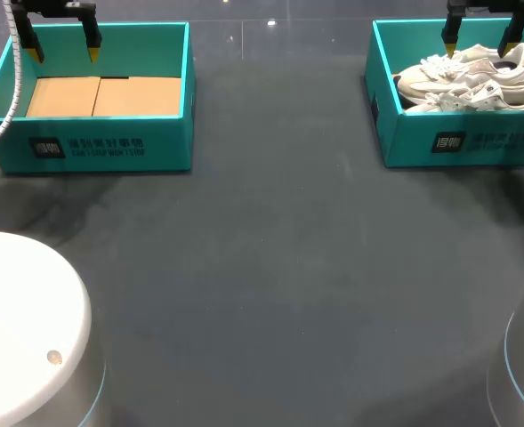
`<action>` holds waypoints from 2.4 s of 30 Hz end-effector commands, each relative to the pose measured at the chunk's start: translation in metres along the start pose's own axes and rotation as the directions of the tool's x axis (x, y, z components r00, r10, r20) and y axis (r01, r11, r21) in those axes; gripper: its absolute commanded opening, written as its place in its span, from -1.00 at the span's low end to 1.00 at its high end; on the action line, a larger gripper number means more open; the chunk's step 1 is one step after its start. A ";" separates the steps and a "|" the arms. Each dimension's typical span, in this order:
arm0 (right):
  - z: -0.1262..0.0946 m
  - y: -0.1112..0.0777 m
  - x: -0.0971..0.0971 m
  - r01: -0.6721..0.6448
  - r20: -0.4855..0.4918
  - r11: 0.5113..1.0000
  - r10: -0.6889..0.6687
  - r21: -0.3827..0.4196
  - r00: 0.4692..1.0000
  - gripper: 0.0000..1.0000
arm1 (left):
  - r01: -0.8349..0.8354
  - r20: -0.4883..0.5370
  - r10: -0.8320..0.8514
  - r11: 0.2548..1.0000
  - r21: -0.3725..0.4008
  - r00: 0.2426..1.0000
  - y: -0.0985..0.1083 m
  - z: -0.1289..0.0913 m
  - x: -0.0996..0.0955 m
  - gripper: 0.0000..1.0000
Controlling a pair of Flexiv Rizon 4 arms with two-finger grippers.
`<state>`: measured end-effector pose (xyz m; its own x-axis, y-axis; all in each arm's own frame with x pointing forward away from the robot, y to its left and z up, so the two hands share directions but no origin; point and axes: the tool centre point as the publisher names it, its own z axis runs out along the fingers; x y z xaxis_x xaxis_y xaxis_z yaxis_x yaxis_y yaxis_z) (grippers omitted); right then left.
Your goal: Take the shoe out of the shoebox, open the shoe tongue, remove and reinsert the insole, then place the shoe into the shoebox
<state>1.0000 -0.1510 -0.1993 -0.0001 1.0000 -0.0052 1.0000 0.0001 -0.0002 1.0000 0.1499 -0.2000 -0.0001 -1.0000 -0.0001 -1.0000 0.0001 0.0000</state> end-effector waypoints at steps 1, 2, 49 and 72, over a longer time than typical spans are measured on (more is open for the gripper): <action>0.000 0.000 0.000 0.000 0.000 1.000 0.000 0.000 1.000 1.00 | 0.000 0.000 0.000 1.000 0.000 1.000 0.000 0.000 0.000 1.00; 0.000 0.000 0.000 0.000 0.000 1.000 0.000 0.000 1.000 1.00 | 0.000 0.000 0.000 1.000 0.000 1.000 0.000 0.000 0.000 1.00; 0.011 0.006 -0.051 0.014 0.064 1.000 -0.013 -0.011 0.998 1.00 | 0.000 0.000 0.000 1.000 0.000 1.000 0.000 0.000 0.000 1.00; 0.043 0.003 -0.119 0.029 0.130 0.999 -0.024 -0.032 0.991 1.00 | 0.000 0.000 0.000 1.000 0.000 1.000 0.000 0.000 0.000 1.00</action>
<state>1.0052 -0.2657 -0.2379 -0.0240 0.9897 -0.1413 0.9993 0.0278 0.0252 1.0000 0.1499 -0.2000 -0.0002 -1.0000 0.0000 -1.0000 0.0002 0.0000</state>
